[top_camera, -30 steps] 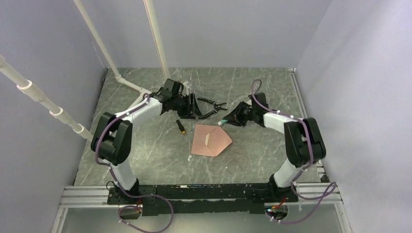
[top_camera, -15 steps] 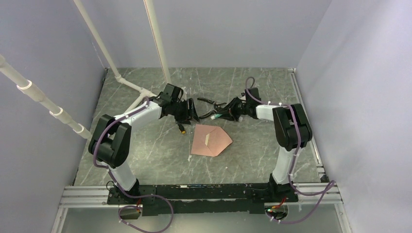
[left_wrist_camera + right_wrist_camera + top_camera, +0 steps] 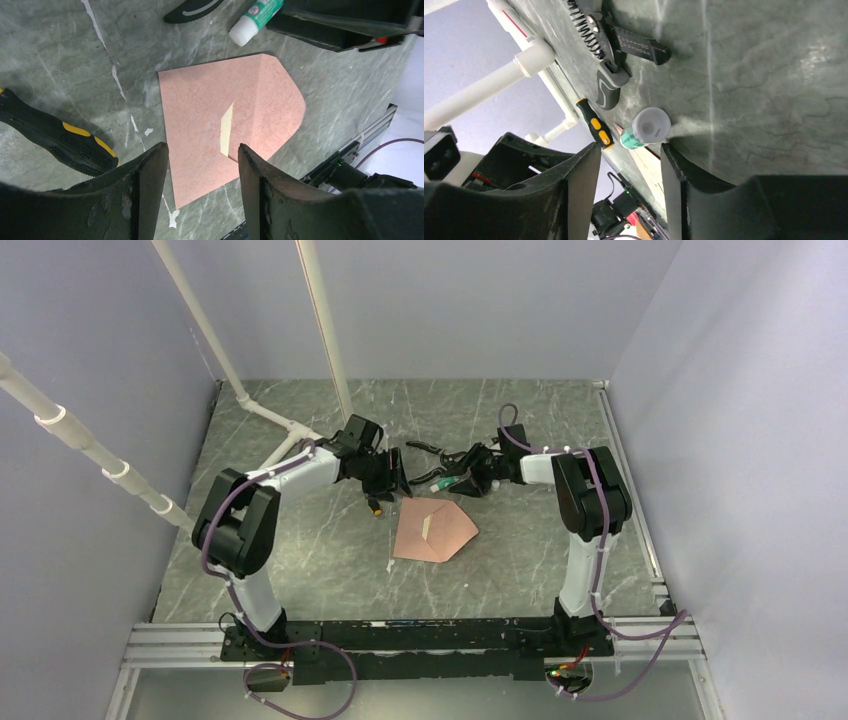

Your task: Place the letter into the envelope and seal it

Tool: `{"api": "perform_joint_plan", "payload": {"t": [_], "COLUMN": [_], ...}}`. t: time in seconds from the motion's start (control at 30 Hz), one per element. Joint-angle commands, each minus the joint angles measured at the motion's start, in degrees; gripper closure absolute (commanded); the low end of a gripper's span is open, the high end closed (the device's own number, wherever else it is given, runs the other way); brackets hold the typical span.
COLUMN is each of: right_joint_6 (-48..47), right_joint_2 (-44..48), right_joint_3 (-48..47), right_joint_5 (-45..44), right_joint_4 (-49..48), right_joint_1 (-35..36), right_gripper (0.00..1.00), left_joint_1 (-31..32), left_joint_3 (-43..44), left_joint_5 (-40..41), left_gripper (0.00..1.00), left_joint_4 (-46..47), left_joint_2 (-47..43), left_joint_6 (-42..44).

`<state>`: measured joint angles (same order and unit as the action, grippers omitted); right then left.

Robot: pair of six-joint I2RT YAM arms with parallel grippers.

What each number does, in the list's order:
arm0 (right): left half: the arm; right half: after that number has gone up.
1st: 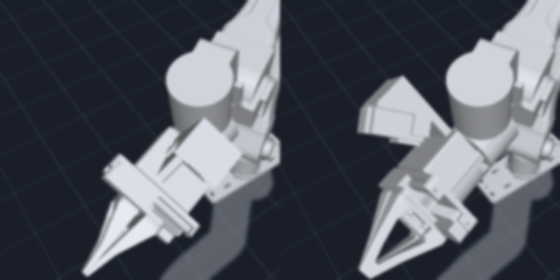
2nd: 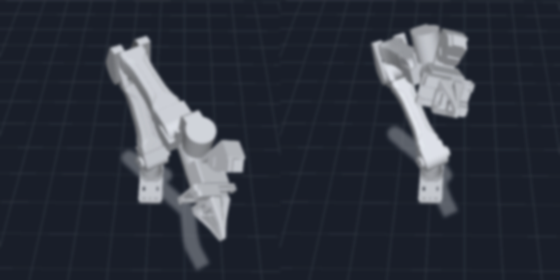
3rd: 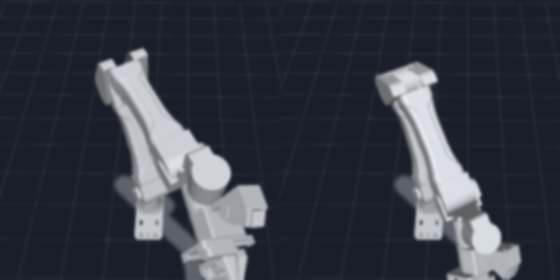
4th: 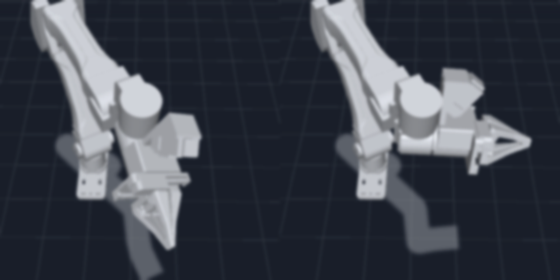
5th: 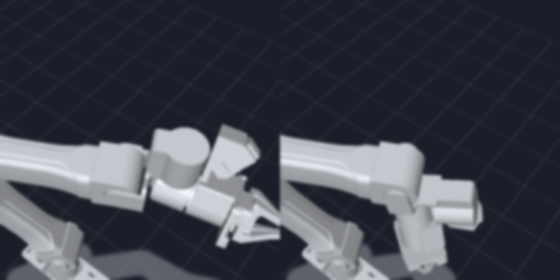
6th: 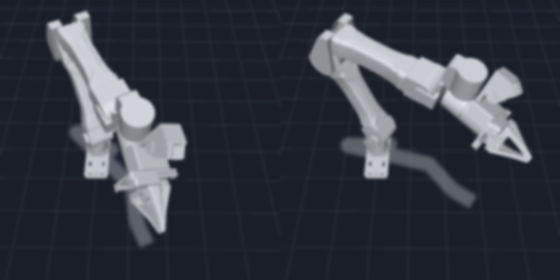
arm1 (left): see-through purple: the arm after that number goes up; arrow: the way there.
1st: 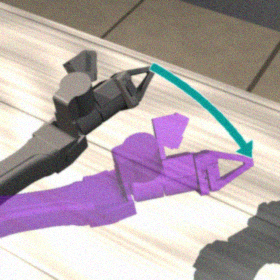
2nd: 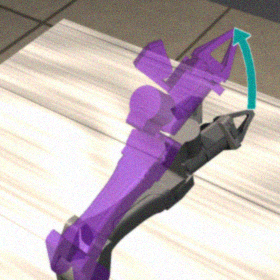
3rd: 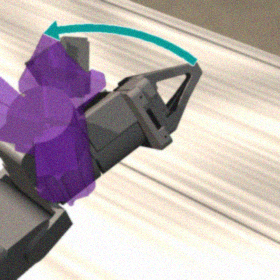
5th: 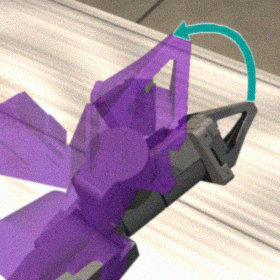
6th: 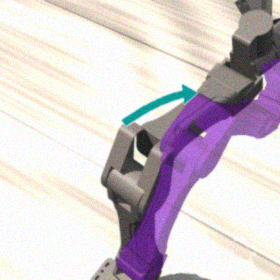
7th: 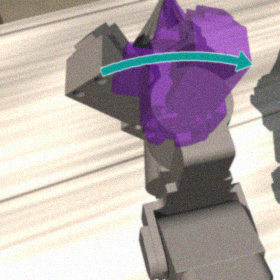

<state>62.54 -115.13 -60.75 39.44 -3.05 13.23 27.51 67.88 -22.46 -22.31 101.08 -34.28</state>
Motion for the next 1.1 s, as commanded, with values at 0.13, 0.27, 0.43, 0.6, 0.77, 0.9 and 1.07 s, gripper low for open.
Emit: {"api": "perform_joint_plan", "payload": {"t": [0.13, 0.27, 0.43, 0.6, 0.77, 0.9, 1.07], "right_joint_6": [-4.83, -9.0, -16.05, -20.83, -21.06, -20.82, -20.44], "right_joint_2": [5.97, 13.12, 22.86, 28.37, 31.12, 31.47, 28.19], "right_joint_3": [-1.0, 2.25, 7.44, 15.55, 19.71, 20.85, 21.64], "right_joint_5": [-3.59, -8.13, -16.7, -24.03, -24.15, -21.83, -15.27], "right_joint_4": [4.62, 7.39, 15.37, 19.85, 21.6, 21.16, 17.41], "right_joint_1": [0.32, 0.44, 1.01, 2.02, 2.32, 2.32, 2.35], "right_gripper": [0.41, 0.46, 0.65, 0.69, 0.74, 0.74, 0.75], "left_joint_1": [0.92, 2.01, 6.1, 7.96, 9.76, 11.29, 12.38], "left_joint_3": [3.31, 3.01, -0.64, -2.26, -3.25, -4.91, -6.3], "left_joint_5": [2.92, 4.82, 11.89, 16.92, 19.45, 19.56, 20.23], "left_gripper": [0.41, 0.43, 0.44, 0.46, 0.45, 0.45, 0.51], "left_joint_4": [-2.85, -2.62, 2.67, 2.16, -1.31, -2.71, -4.94], "left_joint_2": [1.76, 1.46, -1.16, -1.38, -1.69, -2.86, -1.7], "left_joint_6": [0.04, 1.46, 4.56, 4.91, 5.1, 4.71, 2.34]}}
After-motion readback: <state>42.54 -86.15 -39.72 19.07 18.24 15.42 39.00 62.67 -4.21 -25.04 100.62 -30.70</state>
